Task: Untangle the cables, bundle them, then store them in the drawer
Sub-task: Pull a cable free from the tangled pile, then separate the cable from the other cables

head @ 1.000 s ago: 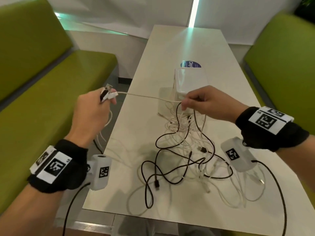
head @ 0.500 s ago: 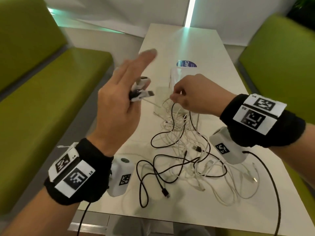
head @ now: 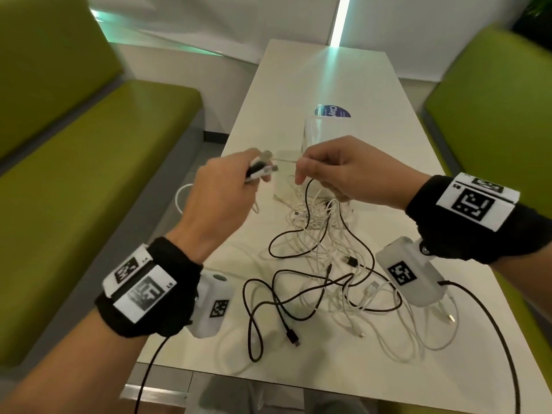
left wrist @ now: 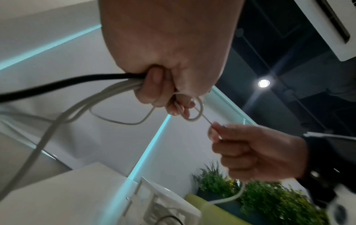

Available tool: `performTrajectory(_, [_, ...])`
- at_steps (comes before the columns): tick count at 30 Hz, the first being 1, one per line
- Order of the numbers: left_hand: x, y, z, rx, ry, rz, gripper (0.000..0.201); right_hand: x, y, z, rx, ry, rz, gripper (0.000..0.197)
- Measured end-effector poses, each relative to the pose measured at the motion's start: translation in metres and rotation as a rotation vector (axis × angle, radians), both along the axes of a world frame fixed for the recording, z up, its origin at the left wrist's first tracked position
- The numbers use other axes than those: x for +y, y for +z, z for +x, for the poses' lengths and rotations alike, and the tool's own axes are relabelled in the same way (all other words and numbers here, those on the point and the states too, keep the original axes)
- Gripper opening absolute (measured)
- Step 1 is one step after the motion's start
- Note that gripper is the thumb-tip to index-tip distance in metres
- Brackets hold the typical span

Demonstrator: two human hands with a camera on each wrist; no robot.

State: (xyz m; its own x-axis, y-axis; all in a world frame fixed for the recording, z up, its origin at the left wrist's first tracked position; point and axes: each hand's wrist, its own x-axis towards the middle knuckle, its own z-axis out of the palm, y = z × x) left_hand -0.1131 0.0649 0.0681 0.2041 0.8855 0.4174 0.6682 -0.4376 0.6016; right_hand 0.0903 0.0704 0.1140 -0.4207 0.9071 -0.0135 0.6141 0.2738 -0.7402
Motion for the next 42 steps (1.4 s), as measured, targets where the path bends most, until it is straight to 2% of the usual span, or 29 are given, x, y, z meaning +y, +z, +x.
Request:
performTrajectory(3, [0.011, 0.002, -0.028, -0.041, 0.054, 0.020, 0.026, 0.001, -0.011, 0.005, 0.009, -0.008, -0.029, 0.030])
performTrajectory(7, [0.012, 0.008, -0.067, -0.005, 0.144, -0.031, 0.028, 0.003, -0.020, -0.002, -0.160, 0.015, 0.080, 0.026])
performTrajectory(11, [0.011, 0.008, -0.097, 0.013, 0.212, -0.086, 0.025, 0.008, -0.022, -0.026, -0.177, 0.032, 0.161, 0.023])
performTrajectory(15, [0.010, 0.006, -0.125, -0.110, 0.279, -0.051, 0.024, 0.018, -0.024, -0.059, -0.228, 0.046, 0.183, 0.024])
performTrajectory(18, [0.008, 0.009, -0.145, -0.188, 0.330, 0.022, 0.021, 0.024, -0.023, -0.079, -0.201, 0.050, 0.246, 0.025])
performTrajectory(20, [0.006, 0.010, -0.155, -0.152, 0.373, 0.051, 0.021, 0.027, -0.025, -0.091, -0.190, 0.077, 0.227, 0.023])
performTrajectory(24, [0.004, 0.005, -0.175, -0.024, 0.510, 0.133, 0.022, 0.027, -0.034, -0.109, -0.279, 0.185, 0.085, 0.042])
performTrajectory(26, [0.007, -0.004, -0.182, 0.006, 0.554, 0.122, 0.023, 0.026, -0.038, -0.112, -0.283, 0.185, 0.082, 0.043])
performTrajectory(29, [0.013, -0.025, -0.184, 0.108, 0.545, 0.003, 0.025, 0.023, -0.044, -0.110, -0.298, 0.179, 0.074, 0.039])
performTrajectory(34, [0.019, -0.056, -0.175, 0.148, 0.512, -0.158, 0.027, 0.021, -0.051, -0.107, -0.350, 0.174, 0.058, 0.035])
performTrajectory(37, [0.022, -0.064, -0.173, 0.190, 0.504, -0.139, 0.031, 0.019, -0.054, -0.105, -0.387, 0.191, 0.068, 0.031])
performTrajectory(42, [0.021, -0.069, -0.171, 0.137, 0.492, -0.095, 0.031, 0.005, -0.060, -0.091, -0.458, 0.240, 0.060, 0.025])
